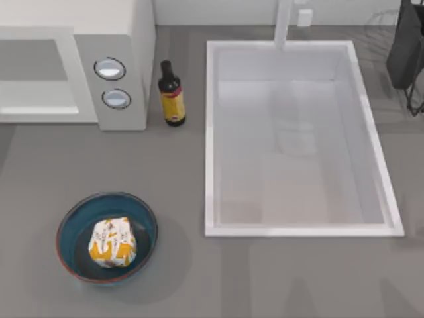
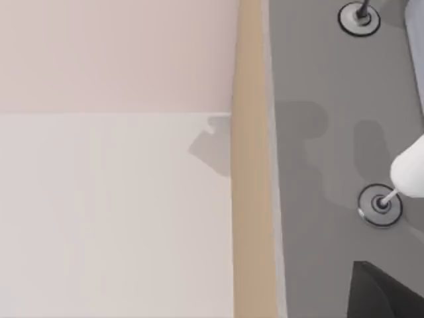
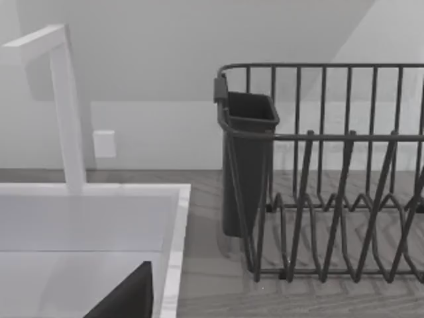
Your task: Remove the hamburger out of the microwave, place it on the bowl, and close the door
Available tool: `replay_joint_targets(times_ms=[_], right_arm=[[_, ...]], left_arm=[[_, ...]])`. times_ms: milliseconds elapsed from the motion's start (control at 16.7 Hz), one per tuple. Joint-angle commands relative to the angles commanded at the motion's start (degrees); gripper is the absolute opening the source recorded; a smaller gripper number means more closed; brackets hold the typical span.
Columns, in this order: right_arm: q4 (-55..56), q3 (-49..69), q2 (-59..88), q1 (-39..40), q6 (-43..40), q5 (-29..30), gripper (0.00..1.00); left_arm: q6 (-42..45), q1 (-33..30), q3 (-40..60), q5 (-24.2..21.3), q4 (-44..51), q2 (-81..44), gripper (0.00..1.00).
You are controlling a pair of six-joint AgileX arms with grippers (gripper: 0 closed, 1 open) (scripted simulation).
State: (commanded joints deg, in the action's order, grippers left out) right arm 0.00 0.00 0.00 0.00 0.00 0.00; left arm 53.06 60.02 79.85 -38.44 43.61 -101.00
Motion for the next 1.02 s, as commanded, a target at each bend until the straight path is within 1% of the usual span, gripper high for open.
replay_joint_targets(times_ms=[180,420,540,660,1020], right_arm=[[0.0,0.0,0.0,0.0,0.0,0.0,1.00],[0.0,0.0,0.0,0.0,0.0,0.0,1.00],[0.0,0.0,0.0,0.0,0.0,0.0,1.00],[0.0,0.0,0.0,0.0,0.0,0.0,1.00],[0.0,0.0,0.0,0.0,0.0,0.0,1.00]], left_arm=[[0.1,0.1,-3.1,-0.1,-4.0,-1.4,0.00],[0.2,0.3,-10.1,-0.2,-15.6,-4.7,0.00],[0.3,0.4,-13.3,-0.2,-19.8,-6.2,0.00],[0.3,0.4,-14.9,-0.3,-21.5,-6.9,0.00],[-0.3,-0.4,-15.8,0.0,-21.9,-5.8,0.00]])
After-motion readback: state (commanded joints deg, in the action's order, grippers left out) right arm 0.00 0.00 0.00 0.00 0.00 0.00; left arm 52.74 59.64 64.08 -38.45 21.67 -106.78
